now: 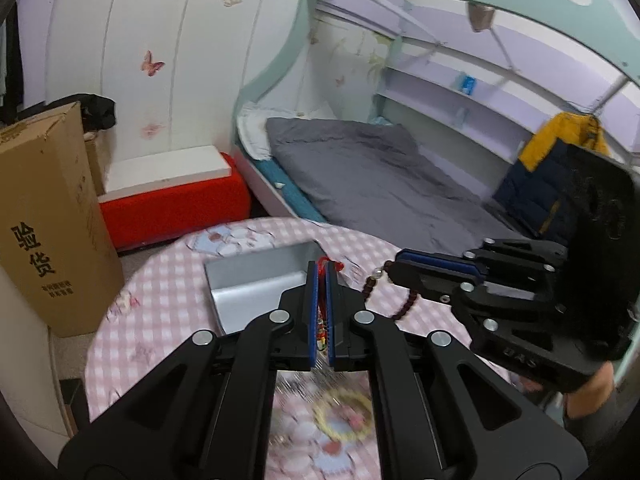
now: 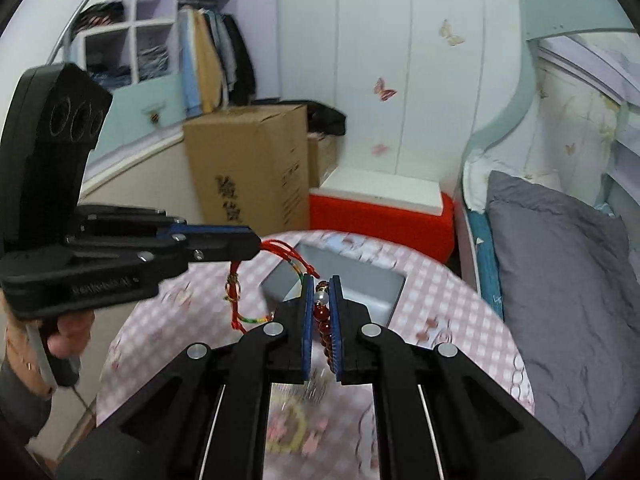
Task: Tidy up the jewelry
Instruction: 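Carry the red string bracelet with the right tool into the grey metal box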
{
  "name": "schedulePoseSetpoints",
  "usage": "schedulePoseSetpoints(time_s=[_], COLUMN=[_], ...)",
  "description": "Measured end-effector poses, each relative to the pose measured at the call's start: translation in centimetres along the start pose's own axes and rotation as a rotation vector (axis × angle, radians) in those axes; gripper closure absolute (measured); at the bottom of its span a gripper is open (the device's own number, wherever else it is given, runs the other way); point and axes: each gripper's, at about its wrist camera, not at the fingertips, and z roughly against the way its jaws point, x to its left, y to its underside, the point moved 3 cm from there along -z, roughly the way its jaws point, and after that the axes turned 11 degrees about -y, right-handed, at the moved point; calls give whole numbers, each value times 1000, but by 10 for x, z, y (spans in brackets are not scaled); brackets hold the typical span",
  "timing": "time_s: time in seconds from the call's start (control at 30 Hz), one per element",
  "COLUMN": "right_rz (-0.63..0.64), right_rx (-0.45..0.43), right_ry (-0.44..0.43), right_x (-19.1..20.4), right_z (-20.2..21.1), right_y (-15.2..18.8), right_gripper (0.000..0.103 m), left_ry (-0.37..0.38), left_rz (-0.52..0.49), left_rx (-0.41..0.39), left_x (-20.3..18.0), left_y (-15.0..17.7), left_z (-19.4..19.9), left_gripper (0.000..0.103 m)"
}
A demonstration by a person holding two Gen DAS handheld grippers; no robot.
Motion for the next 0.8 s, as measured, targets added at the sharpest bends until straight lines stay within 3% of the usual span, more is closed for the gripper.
schedulePoseSetpoints(time_s=[0.2, 0.43, 0.8], right_rz=[-38, -95, -140], right_rx=[-3, 67, 107], right_ry=[19, 1, -30], right_x=[-25, -45, -51], right_z=[-43, -88, -99], right_y=[-4, 15, 31], right_gripper=[97, 97, 97], left_ry=[-51, -76, -95], left_rz=[29, 29, 25], left_rx=[52, 161, 244], left_x=[16, 23, 28], left_y=[-13, 4, 24], left_z=[-59, -111, -133], left_gripper=[100, 100, 99])
